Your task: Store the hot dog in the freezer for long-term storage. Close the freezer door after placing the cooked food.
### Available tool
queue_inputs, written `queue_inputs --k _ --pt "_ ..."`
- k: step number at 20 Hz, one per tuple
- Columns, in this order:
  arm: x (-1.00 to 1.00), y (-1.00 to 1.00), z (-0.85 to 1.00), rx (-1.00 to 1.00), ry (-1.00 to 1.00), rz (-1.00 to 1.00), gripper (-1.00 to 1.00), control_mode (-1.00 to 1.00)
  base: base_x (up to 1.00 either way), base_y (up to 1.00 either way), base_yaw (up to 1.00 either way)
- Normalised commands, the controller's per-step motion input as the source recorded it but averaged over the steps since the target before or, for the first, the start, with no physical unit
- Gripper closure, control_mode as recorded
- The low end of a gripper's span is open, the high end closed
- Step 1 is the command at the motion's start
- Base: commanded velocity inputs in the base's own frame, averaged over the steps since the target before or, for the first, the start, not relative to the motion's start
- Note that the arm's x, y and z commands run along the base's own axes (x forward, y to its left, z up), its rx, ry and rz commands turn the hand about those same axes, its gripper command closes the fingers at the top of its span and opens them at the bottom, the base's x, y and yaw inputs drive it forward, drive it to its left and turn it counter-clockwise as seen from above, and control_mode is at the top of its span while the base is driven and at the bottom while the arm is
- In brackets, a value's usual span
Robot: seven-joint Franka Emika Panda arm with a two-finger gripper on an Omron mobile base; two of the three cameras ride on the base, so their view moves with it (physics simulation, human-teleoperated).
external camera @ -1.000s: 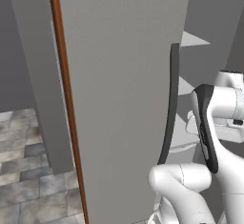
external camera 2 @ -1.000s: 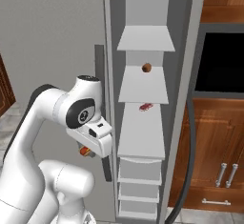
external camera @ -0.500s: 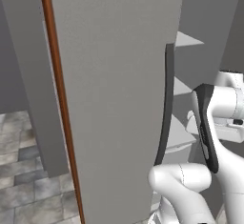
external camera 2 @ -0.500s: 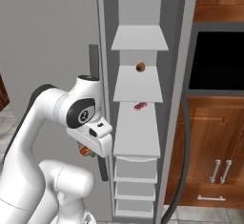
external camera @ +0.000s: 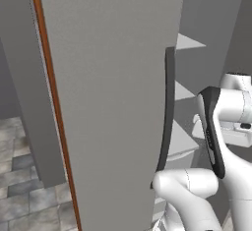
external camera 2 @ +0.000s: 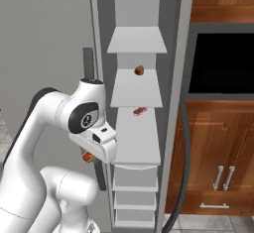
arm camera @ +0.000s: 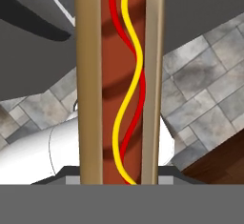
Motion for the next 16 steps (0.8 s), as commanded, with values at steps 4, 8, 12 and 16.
queue_inputs --k 4,8,12,16 --pt "0.00 0.00 0.00 0.00 0.00 0.00 1.00 1.00 0.33 -0.30 -0.01" --pt "0.00 0.00 0.00 0.00 0.00 0.00 1.00 1.00 0.29 -0.22 0.00" --pt "0.00 0.00 0.00 0.00 0.00 0.00 1.00 1.00 0.33 0.00 0.00" --pt "0.00 0.00 0.00 0.00 0.00 0.00 1.00 1.00 0.40 0.00 0.00"
